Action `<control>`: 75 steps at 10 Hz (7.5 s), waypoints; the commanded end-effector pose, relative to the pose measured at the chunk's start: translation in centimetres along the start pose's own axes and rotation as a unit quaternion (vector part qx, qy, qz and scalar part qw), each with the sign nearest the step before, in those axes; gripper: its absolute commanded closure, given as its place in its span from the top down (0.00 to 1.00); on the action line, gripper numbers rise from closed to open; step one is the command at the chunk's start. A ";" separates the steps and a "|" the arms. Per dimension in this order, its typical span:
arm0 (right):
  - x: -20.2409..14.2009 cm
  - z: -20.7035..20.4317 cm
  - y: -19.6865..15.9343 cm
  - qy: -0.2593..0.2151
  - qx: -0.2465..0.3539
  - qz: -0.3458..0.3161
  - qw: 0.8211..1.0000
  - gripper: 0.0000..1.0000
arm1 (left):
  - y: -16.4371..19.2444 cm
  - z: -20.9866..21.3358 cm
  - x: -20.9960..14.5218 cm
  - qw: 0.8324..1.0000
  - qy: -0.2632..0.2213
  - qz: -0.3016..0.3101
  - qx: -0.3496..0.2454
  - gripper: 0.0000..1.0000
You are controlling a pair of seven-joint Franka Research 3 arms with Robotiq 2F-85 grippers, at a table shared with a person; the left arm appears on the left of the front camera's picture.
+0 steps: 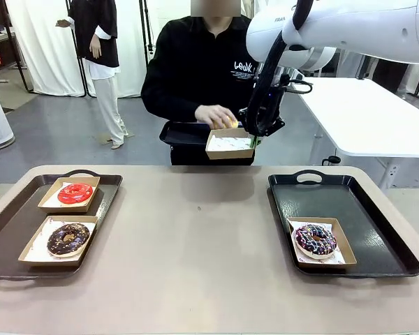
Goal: Individually package the donuts and arrange them on the tray.
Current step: Place the picked Paper togo box on the Handle tray while simultaneously picking up another Paper togo box from the table with the other hand, then place the picked Paper togo box on the Handle tray.
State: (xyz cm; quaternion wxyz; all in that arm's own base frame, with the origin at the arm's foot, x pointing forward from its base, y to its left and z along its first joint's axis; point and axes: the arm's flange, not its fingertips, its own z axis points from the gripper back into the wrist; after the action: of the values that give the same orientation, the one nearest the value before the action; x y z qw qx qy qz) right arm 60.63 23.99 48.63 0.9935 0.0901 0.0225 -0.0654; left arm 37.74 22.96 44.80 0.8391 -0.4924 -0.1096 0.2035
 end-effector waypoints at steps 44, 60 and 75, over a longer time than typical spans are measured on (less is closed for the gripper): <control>-1.8 -0.8 -30.1 -0.054 -0.019 -0.004 0.998 0.01 | -0.2 0.2 -0.3 1.000 -0.001 -0.003 -0.006 1.00; -1.1 -7.6 -27.7 -0.033 -0.047 0.021 0.998 1.00 | -0.2 0.2 -0.3 1.000 -0.001 -0.003 -0.006 1.00; -11.0 1.2 -32.2 -0.067 0.098 0.048 0.992 1.00 | -0.2 0.2 -0.3 1.000 -0.001 -0.003 -0.006 1.00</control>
State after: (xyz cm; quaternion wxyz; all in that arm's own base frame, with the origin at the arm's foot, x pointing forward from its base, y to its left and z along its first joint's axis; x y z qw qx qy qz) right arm 44.21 -4.21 45.26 0.9918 0.0931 -0.0724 -0.0500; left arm 37.74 22.89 44.90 0.8401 -0.4909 -0.1100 0.2029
